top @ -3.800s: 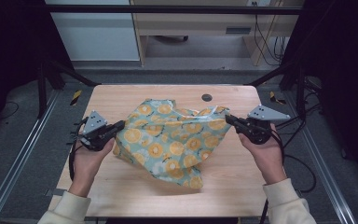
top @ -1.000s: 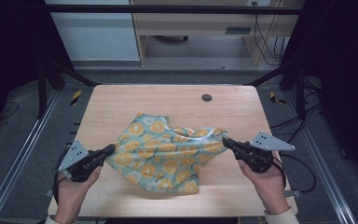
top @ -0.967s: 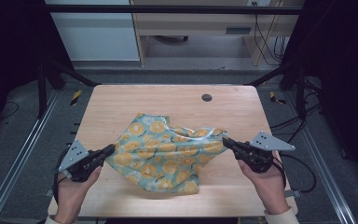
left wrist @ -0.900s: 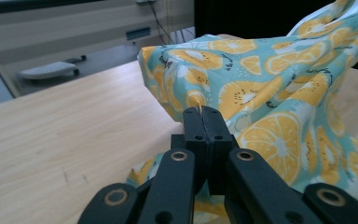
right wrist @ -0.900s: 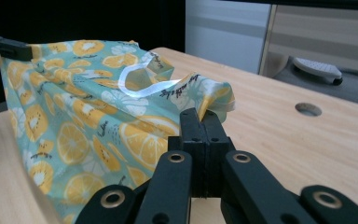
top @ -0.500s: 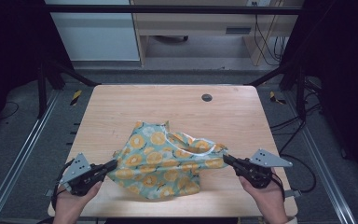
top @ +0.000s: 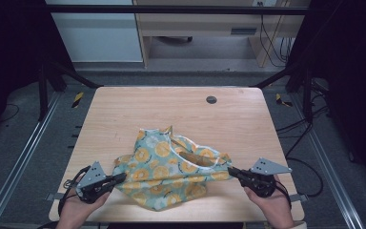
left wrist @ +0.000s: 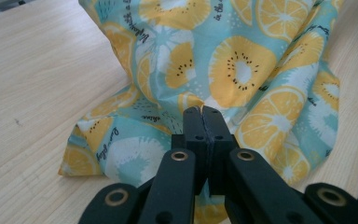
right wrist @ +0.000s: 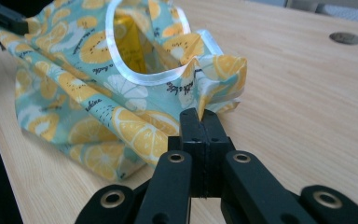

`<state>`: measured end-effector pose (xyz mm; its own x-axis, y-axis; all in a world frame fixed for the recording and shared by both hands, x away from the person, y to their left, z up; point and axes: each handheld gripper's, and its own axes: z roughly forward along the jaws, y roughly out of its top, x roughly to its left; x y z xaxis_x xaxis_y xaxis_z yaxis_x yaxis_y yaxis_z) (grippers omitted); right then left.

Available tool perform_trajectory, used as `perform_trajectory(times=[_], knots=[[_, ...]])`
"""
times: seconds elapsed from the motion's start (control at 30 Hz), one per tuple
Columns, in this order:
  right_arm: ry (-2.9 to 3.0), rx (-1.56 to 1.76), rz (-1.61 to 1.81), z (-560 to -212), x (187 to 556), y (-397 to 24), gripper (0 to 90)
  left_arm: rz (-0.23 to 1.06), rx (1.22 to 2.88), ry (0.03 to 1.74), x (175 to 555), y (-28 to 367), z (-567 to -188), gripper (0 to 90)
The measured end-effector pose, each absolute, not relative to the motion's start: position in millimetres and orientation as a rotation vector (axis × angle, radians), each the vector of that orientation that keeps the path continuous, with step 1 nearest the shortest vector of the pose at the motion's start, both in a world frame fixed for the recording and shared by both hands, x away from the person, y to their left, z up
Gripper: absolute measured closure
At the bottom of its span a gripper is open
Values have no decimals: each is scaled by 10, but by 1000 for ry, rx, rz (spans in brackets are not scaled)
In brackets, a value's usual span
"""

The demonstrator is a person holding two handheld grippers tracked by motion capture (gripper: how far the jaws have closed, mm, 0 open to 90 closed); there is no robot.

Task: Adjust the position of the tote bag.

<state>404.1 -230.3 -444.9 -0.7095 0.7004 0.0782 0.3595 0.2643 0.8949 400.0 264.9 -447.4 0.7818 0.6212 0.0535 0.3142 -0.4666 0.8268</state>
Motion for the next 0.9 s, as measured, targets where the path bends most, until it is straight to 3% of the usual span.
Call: perform_trajectory(times=[0.5, 0.9], knots=[[2320, 1016, 1267, -4688, 4250, -2228, 900, 512, 2288, 711, 4238, 2424, -4689, 900], [2355, 1050, 1200, -4785, 4420, -2141, 900, 560, 2306, 782, 4503, 2347, -4783, 900]])
